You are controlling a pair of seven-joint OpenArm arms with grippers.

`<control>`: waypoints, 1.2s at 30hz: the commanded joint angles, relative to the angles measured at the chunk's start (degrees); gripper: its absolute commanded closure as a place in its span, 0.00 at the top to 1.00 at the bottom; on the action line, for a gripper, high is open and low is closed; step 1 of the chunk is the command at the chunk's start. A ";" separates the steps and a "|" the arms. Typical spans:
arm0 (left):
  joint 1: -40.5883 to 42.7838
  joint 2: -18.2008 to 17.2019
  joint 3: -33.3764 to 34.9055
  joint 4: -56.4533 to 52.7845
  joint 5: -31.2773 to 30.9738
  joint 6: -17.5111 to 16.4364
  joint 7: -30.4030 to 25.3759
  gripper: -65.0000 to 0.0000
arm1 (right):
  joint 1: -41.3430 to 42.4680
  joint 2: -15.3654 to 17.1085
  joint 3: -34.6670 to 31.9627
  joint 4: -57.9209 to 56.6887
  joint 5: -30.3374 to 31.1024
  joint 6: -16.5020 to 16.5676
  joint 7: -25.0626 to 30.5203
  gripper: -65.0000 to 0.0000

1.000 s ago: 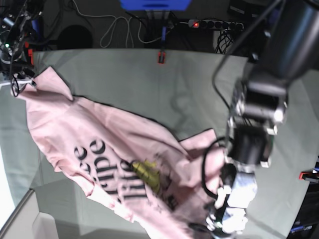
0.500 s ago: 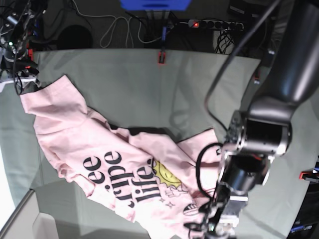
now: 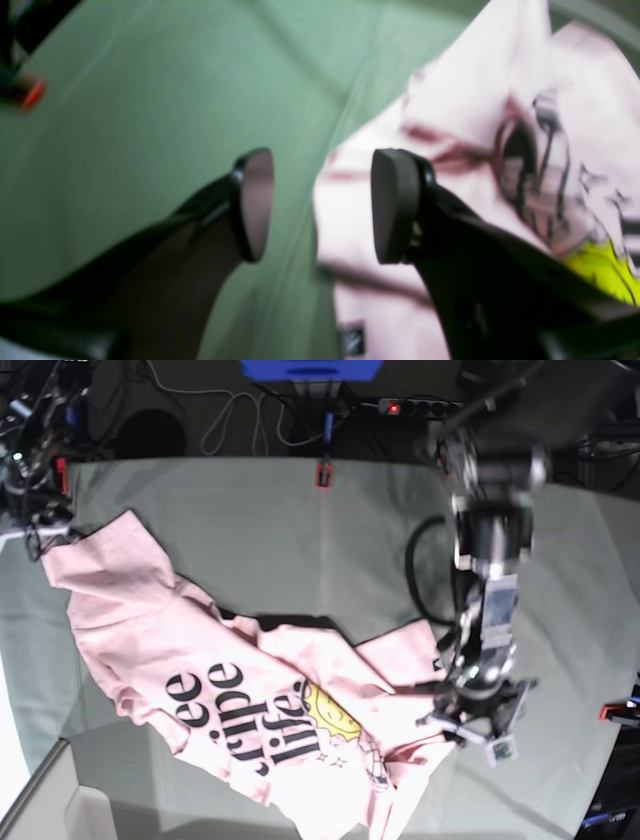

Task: Layout the t-shirt on the table in an organized manner, then fold the t-shirt properly
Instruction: 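Pull the grasped fabric outward with the left gripper, then release, then grasp the shirt hem with the left gripper and stretch it flat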

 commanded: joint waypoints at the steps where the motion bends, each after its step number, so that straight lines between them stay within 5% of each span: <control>1: 0.34 1.12 -0.06 5.27 0.33 -0.20 0.06 0.48 | 0.34 0.87 0.30 1.11 0.08 0.17 1.28 0.50; 6: 13.96 5.78 -0.15 21.09 0.33 -0.20 7.01 0.48 | 2.01 1.66 0.21 1.02 0.17 0.17 1.28 0.50; 11: 21.61 7.44 -0.06 22.58 -0.29 -0.20 6.83 0.48 | 2.18 2.19 -1.11 1.11 0.17 0.17 1.28 0.50; 18: 20.73 6.31 0.38 13.00 -11.02 -0.20 5.25 0.48 | 2.10 3.24 -3.74 0.76 0.17 0.17 1.28 0.50; 31: 15.11 5.87 4.60 4.30 -12.60 -0.20 5.25 0.47 | 2.18 3.24 -3.74 0.67 0.17 0.17 1.28 0.50; 36: 13.96 5.78 6.80 0.52 -12.69 -0.29 5.25 0.24 | 2.18 3.24 -3.57 0.67 0.17 0.17 1.28 0.50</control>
